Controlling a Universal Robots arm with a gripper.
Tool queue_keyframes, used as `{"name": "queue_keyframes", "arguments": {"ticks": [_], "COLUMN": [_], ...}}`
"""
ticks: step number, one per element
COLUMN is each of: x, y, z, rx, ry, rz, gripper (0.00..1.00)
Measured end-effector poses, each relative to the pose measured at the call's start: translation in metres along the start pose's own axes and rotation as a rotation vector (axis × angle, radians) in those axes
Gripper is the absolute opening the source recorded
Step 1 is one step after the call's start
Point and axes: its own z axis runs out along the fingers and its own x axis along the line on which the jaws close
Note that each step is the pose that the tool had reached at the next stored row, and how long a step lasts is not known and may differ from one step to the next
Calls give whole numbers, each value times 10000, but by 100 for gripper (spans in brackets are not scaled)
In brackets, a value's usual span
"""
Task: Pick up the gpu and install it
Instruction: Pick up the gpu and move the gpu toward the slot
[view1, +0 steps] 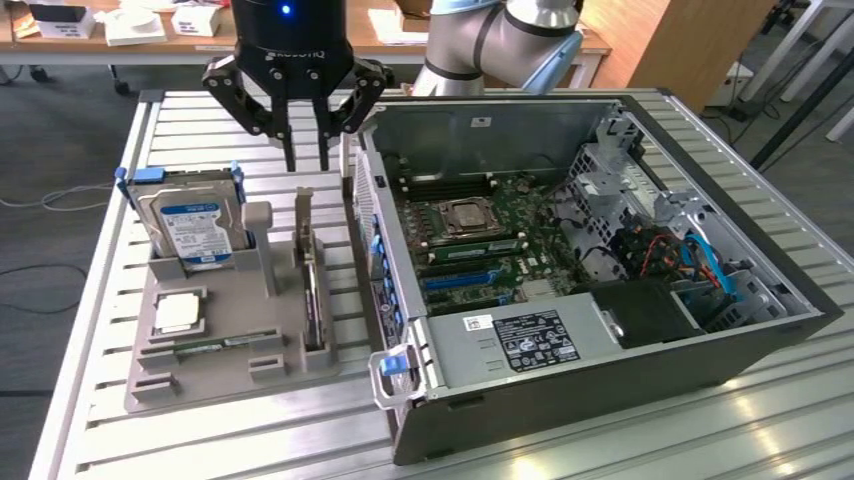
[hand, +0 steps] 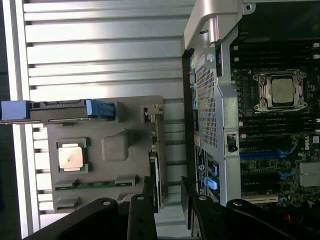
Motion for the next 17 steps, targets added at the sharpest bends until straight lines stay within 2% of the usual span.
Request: {"name": "queue_keyframes", "arguments": {"ticks": [4, 17], "x": [1, 6], "y": [-2, -12], "z": [22, 257], "rx": [-1, 1], "ry": [0, 0], "rz": [0, 0], "gripper": [36, 36]}}
